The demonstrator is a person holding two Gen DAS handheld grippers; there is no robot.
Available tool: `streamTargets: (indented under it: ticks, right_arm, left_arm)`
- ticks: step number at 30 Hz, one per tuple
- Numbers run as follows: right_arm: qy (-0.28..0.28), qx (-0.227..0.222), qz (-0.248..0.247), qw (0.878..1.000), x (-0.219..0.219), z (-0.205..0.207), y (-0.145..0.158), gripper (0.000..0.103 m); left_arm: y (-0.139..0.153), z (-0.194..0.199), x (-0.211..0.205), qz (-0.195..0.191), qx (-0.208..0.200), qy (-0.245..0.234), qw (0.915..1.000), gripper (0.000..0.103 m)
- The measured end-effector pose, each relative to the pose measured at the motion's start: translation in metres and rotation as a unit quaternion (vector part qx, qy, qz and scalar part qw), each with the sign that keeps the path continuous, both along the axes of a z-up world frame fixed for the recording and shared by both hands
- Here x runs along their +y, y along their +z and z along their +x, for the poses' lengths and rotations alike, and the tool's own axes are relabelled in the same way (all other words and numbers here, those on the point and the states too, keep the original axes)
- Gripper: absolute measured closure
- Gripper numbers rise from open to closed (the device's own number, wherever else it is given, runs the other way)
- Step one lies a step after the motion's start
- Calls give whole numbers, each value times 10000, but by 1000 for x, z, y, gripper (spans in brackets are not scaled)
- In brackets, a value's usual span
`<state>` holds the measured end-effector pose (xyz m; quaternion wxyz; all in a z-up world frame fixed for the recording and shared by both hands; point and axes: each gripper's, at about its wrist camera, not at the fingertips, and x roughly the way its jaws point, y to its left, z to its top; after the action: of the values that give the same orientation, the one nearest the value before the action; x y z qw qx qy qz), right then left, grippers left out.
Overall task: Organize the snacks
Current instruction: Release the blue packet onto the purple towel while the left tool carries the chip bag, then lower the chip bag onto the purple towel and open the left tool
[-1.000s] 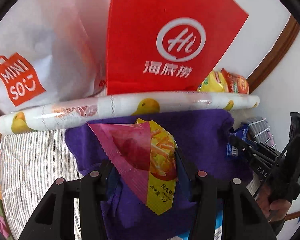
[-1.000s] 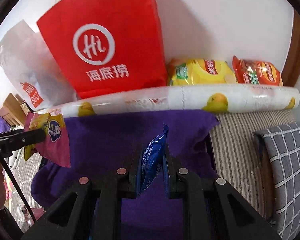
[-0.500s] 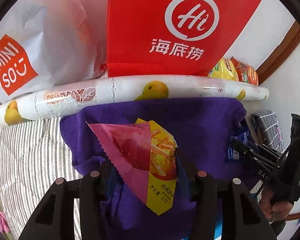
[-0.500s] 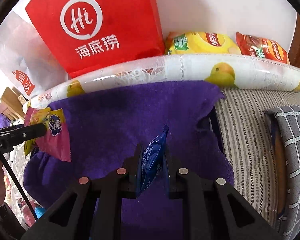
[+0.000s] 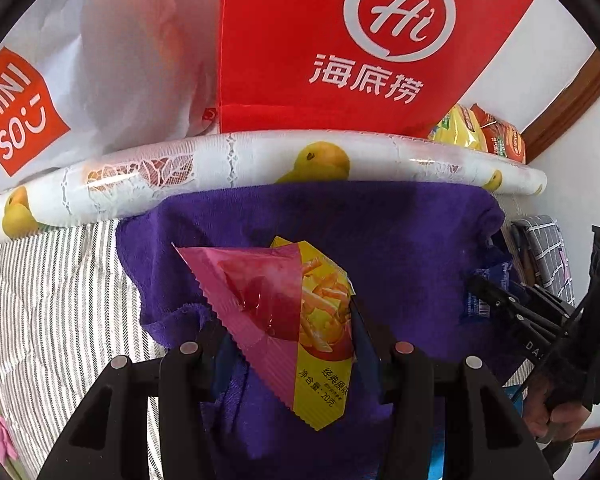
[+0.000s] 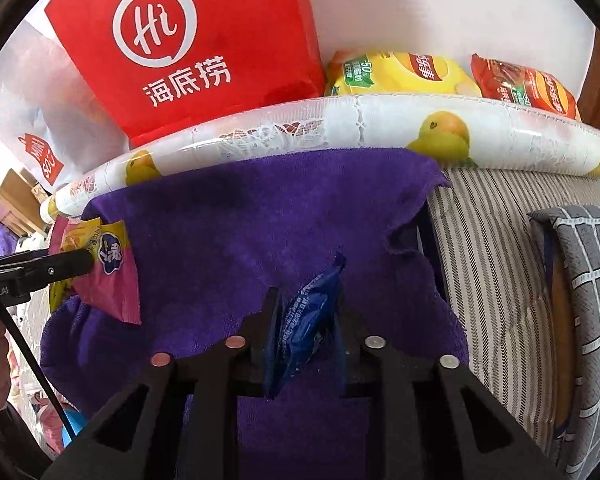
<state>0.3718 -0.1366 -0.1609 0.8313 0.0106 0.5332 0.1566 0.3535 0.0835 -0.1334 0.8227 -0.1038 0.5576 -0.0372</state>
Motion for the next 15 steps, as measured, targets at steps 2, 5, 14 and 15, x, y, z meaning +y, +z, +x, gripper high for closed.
streamTargets:
  ticks: [2, 5, 14, 15]
  right_arm:
    - [8, -68, -35, 10000, 3, -2, 3, 58]
    - [36, -192, -32, 9998, 2, -2, 9, 54]
    - [132, -667, 168, 9975, 3, -10, 38, 39]
    - [130, -725, 185, 9971, 4, -11, 42, 37]
  left_arm:
    - [0, -1, 1, 10, -7, -11, 10000, 54]
    - [-1, -1, -1, 34, 9, -41, 10000, 53]
    - [1, -1, -2, -123, 89, -167, 9997, 46]
    - [2, -1, -3, -135, 72, -180, 9997, 42]
